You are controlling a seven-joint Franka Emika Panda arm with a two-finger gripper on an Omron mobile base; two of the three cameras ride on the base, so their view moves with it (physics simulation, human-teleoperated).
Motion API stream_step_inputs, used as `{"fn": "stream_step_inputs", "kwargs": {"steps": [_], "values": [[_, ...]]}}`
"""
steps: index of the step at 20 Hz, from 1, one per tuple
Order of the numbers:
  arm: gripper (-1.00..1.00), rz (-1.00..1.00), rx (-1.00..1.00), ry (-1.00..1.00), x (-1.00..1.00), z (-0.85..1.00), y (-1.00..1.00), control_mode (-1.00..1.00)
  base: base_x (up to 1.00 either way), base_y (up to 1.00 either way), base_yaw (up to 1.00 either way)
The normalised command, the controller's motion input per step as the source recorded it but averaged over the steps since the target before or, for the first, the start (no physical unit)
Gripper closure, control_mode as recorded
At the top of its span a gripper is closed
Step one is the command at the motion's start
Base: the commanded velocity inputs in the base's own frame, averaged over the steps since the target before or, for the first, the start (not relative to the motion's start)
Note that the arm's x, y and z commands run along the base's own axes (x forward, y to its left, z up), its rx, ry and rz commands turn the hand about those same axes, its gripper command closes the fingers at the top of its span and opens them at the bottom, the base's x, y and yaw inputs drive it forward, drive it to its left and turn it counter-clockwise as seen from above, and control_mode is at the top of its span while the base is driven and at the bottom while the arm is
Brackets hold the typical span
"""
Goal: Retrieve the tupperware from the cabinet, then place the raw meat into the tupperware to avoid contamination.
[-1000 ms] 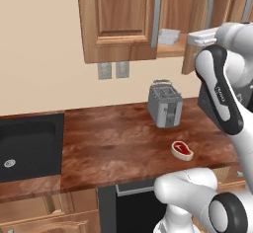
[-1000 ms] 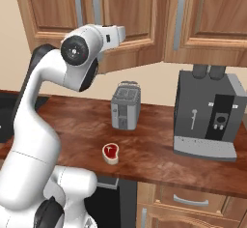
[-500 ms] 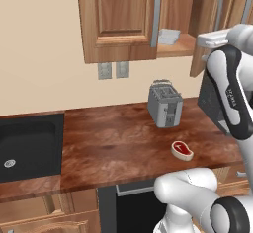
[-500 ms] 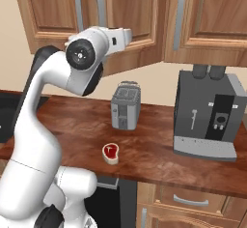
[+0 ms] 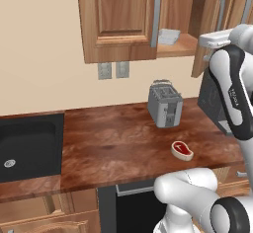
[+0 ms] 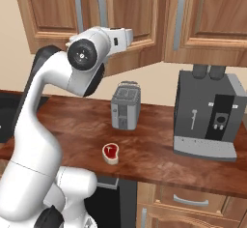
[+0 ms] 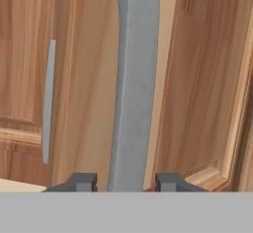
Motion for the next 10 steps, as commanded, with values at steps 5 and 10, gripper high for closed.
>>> {"fn": "stream_step_inputs", "kwargs": {"steps": [5,10], "values": [[-1.0,0.0,0.0,0.0,-0.05,0.0,-0.01,-1.0,0.0,0.0,0.0],[-1.0,0.0,0.0,-0.02,-0.24,0.0,-0.1,-1.0,0.0,0.0,0.0]]}}
